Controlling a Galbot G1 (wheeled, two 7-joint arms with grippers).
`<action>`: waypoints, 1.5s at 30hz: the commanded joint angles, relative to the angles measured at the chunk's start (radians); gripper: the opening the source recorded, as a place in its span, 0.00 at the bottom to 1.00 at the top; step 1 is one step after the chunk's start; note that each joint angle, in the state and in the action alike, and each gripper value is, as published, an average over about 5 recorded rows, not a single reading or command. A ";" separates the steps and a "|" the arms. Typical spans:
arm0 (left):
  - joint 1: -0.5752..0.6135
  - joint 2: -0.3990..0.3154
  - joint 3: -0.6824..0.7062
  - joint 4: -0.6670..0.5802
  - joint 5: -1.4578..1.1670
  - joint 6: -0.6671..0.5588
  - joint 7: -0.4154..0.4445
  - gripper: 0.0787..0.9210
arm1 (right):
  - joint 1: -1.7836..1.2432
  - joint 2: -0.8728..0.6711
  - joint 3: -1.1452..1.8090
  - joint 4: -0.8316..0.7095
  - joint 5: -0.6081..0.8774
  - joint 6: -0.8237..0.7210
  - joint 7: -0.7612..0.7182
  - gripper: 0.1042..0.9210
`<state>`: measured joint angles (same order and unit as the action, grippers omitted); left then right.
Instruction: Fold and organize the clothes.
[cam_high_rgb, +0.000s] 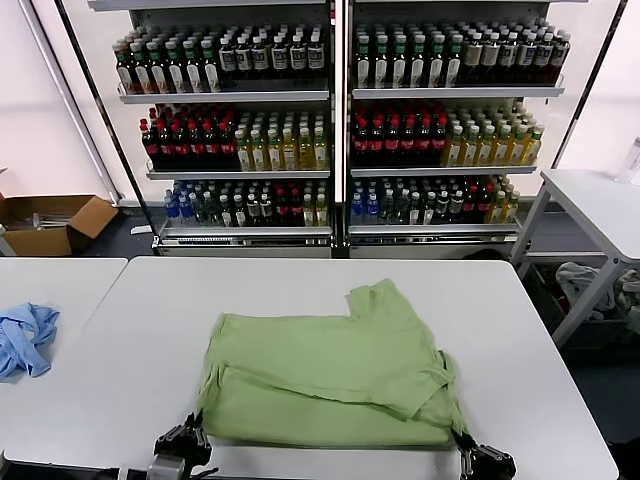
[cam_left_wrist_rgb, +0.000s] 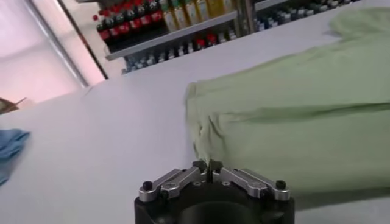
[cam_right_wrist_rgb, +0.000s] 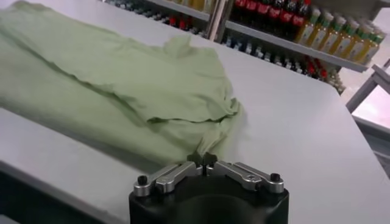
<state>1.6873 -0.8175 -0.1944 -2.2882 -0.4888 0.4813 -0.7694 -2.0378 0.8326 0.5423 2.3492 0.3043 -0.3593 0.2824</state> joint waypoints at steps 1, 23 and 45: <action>0.152 -0.010 0.016 -0.072 0.089 -0.026 -0.124 0.02 | -0.086 0.000 0.021 0.022 -0.043 0.011 0.031 0.01; -0.178 -0.006 -0.027 -0.176 0.038 -0.038 0.036 0.69 | 0.139 -0.055 0.276 0.148 0.271 -0.046 0.007 0.71; -0.704 -0.055 -0.026 0.376 -0.291 0.098 0.520 0.88 | 1.568 0.151 -0.628 -0.944 0.377 -0.130 -0.256 0.88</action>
<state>1.1950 -0.8713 -0.2321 -2.1251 -0.6596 0.4849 -0.4146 -0.9067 0.8776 0.1868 1.7495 0.6553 -0.4483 0.0983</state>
